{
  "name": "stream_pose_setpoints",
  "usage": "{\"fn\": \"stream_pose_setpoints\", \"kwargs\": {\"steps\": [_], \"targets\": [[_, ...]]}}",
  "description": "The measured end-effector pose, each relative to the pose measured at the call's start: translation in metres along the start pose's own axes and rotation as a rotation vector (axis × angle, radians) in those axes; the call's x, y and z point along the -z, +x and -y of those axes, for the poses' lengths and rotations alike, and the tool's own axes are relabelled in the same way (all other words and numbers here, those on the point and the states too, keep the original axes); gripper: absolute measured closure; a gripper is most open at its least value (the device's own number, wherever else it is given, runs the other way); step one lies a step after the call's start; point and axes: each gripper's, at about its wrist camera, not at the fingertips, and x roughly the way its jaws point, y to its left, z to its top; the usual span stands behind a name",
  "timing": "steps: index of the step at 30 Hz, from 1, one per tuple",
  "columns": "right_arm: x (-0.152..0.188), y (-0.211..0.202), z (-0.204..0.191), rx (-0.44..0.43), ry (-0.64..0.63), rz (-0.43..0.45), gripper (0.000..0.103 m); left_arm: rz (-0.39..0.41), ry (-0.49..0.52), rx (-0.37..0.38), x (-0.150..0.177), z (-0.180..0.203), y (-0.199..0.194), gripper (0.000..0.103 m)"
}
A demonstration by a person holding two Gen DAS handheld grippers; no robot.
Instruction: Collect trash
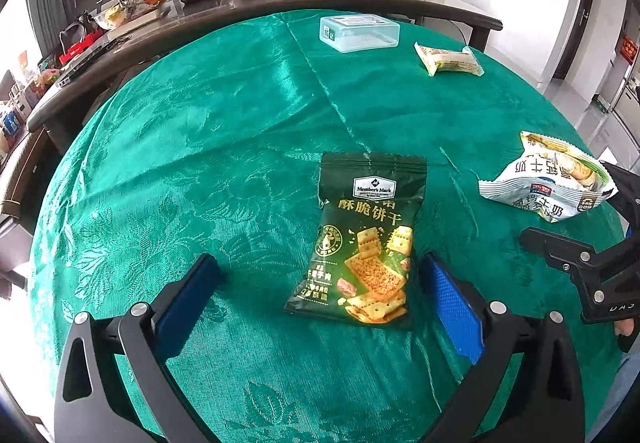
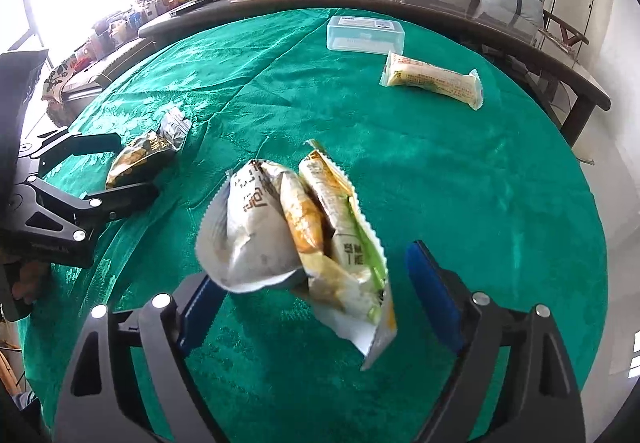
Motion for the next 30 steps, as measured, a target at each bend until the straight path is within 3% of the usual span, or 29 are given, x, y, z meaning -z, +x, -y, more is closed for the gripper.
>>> {"fn": "stream_pose_setpoints", "kwargs": {"steps": [30], "targets": [[-0.0006,-0.002,0.0018,-0.014,0.006,0.006,0.018,-0.002,-0.004,0.001,-0.0012,-0.0021,0.0008,0.004]]}}
